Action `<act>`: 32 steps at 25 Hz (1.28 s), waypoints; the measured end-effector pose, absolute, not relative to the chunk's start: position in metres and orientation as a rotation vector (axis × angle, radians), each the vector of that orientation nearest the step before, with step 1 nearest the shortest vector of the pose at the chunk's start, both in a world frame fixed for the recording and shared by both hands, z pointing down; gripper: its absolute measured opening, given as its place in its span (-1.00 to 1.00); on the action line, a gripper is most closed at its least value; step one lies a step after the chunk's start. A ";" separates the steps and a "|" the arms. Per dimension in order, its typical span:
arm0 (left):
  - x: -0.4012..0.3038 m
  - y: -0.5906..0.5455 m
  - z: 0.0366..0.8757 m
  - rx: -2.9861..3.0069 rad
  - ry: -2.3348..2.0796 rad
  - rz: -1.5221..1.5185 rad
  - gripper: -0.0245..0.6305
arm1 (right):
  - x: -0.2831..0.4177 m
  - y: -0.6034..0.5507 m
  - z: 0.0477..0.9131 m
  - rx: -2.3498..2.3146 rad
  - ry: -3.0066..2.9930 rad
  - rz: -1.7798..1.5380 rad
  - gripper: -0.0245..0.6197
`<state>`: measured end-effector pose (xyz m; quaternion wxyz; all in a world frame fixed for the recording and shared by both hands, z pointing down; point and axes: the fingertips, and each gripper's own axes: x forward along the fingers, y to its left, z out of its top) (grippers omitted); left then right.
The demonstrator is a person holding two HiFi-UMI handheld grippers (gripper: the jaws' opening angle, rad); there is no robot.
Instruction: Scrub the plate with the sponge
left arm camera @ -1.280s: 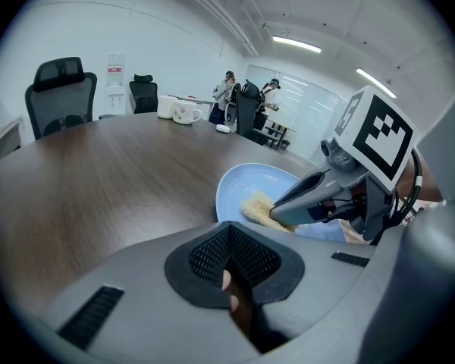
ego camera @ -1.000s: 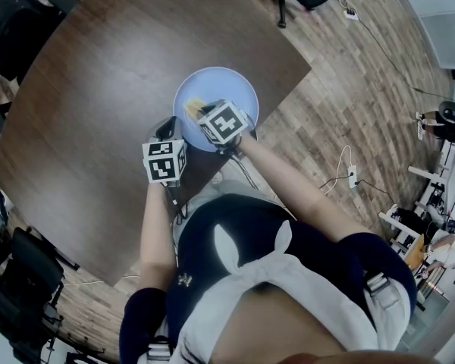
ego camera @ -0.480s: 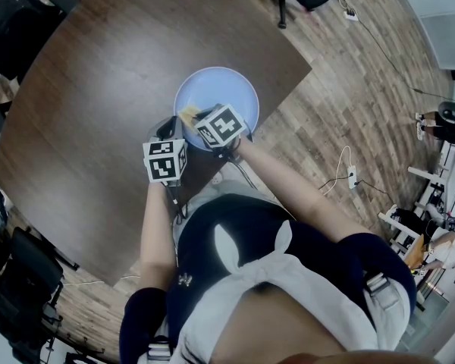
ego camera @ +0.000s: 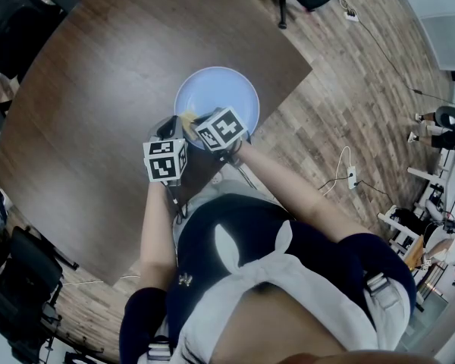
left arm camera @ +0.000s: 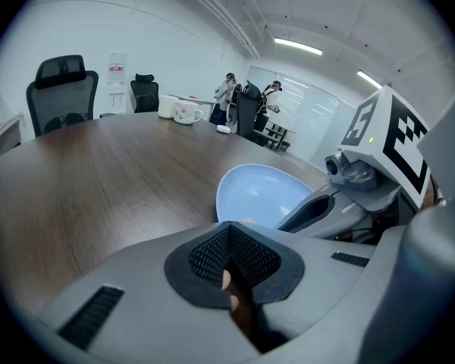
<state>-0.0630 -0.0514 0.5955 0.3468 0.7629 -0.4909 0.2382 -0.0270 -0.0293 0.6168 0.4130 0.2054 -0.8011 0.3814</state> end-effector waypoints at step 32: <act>-0.064 -0.050 0.596 1.982 -1.271 0.631 -0.91 | -0.012 -0.007 0.617 0.496 -2.005 0.879 -0.86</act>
